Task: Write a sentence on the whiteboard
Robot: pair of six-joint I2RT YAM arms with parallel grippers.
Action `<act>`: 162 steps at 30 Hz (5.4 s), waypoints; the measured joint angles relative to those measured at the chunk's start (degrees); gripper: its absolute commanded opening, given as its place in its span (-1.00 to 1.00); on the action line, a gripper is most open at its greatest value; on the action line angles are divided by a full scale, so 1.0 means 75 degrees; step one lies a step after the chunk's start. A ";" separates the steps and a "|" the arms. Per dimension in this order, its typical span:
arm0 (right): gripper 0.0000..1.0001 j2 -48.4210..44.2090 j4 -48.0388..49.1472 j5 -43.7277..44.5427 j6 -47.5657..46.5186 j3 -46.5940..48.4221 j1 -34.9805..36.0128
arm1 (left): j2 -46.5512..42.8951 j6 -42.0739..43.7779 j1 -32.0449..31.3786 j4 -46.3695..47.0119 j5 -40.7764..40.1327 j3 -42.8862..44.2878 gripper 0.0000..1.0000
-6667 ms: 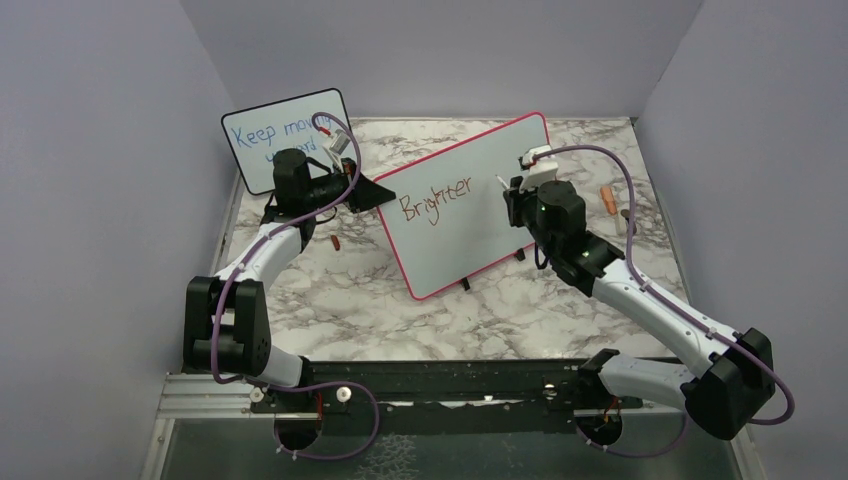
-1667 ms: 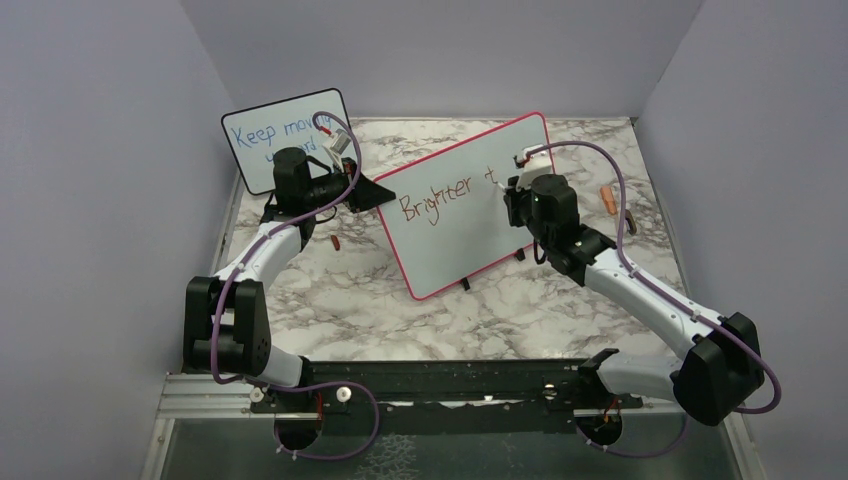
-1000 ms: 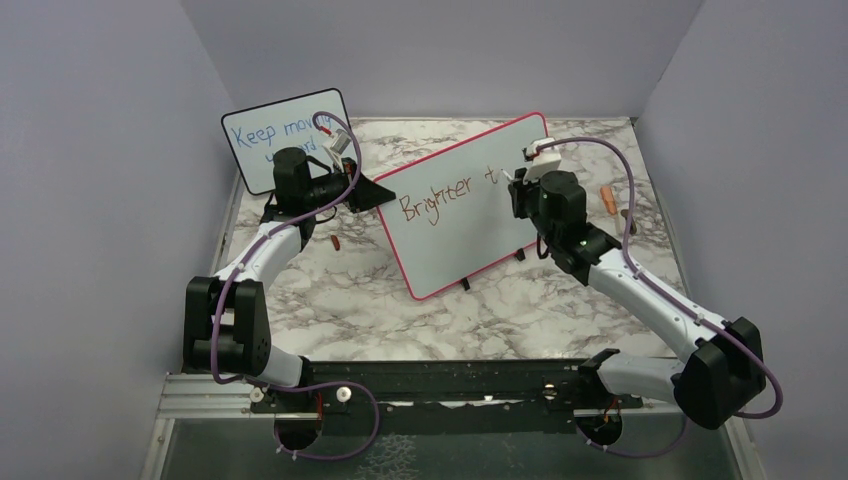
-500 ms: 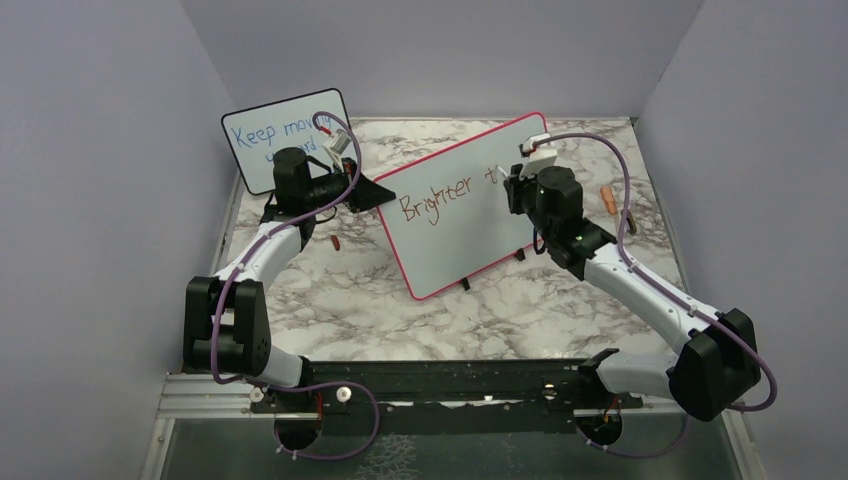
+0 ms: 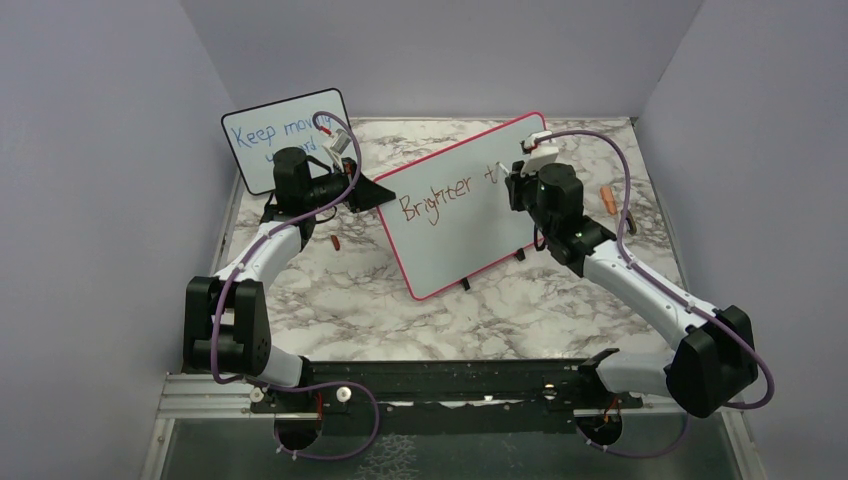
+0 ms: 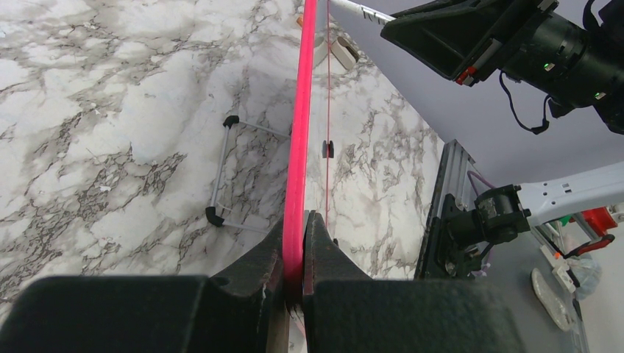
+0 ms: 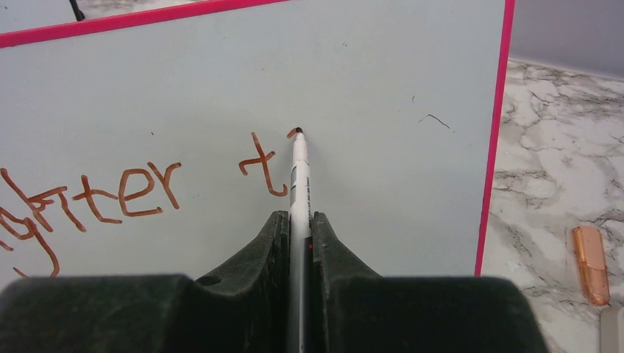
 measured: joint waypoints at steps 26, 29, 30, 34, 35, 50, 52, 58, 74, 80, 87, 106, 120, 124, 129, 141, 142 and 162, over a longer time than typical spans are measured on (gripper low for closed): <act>-0.98 -0.0399 -0.0254 -0.0047 0.0163 -0.0195 -0.0006 | 0.0000 0.0009 0.0000 -0.0026 0.0006 0.0003 -1.00; -0.98 -0.0358 -0.0254 -0.0052 0.0169 -0.0195 -0.0006 | 0.0000 0.0012 0.0000 -0.0026 0.0006 0.0003 -1.00; -0.98 -0.0338 -0.0254 -0.0055 0.0169 -0.0195 -0.0006 | 0.0000 0.0012 0.0000 -0.0026 0.0009 0.0003 -1.00; -0.98 -0.0245 -0.0248 -0.0061 0.0169 -0.0195 -0.0006 | 0.0000 0.0015 0.0000 -0.0026 0.0006 0.0003 -1.00; -0.98 -0.0221 -0.0245 -0.0061 0.0169 -0.0195 -0.0006 | 0.0000 0.0017 0.0000 -0.0026 0.0006 0.0003 -1.00; -0.98 -0.0169 -0.0207 -0.0058 0.0207 -0.0195 -0.0006 | 0.0000 0.0020 0.0000 -0.0029 0.0000 0.0003 -1.00; -0.98 -0.0178 -0.0216 -0.0058 0.0219 -0.0201 -0.0006 | 0.0000 0.0020 0.0000 -0.0029 0.0003 0.0003 -1.00; -0.98 -0.0239 -0.0274 -0.0052 0.0291 -0.0341 -0.0006 | 0.0000 0.0020 0.0000 -0.0029 0.0003 0.0003 -1.00; -0.98 -0.0393 -0.0600 -0.0044 0.0437 -0.0487 -0.0006 | 0.0000 0.0023 0.0000 -0.0032 0.0003 0.0006 -1.00; -0.98 -0.0443 -0.0670 -0.0038 0.0469 -0.0525 -0.0006 | 0.0000 0.0023 0.0000 -0.0032 0.0003 0.0003 -1.00; -0.98 -0.0469 -0.0659 0.0096 0.0460 -0.0525 -0.0006 | 0.0000 0.0029 0.0000 -0.0035 0.0006 0.0006 -1.00; -0.98 -0.0408 -0.0289 0.0087 0.0350 -0.0131 -0.0201 | 0.0000 0.0055 -0.0003 -0.0079 0.0006 0.0026 -1.00; -0.98 -0.0134 -0.0245 -0.0093 0.0341 -0.0102 -0.0326 | 0.0000 0.0058 -0.0003 -0.0105 0.0006 0.0032 -1.00; -0.98 -0.0131 -0.0236 -0.0143 0.0338 -0.0093 -0.0353 | 0.0000 0.0058 -0.0003 -0.0105 0.0006 0.0032 -1.00; -0.98 -0.0119 -0.0230 -0.0163 0.0341 -0.0093 -0.0353 | 0.0000 0.0058 -0.0003 -0.0108 0.0006 0.0032 -1.00; -0.98 -0.0125 -0.0242 -0.0160 0.0414 -0.0114 -0.0353 | 0.0000 0.0058 -0.0003 -0.0108 0.0006 0.0032 -1.00; -0.98 -0.0140 -0.0248 -0.0160 0.0420 -0.0140 -0.0353 | 0.0000 0.0058 -0.0003 -0.0108 0.0006 0.0032 -1.00; -0.98 -0.0379 -0.0423 -0.0154 0.0557 -0.0487 -0.0353 | 0.0000 0.0061 -0.0003 -0.0111 0.0006 0.0032 -1.00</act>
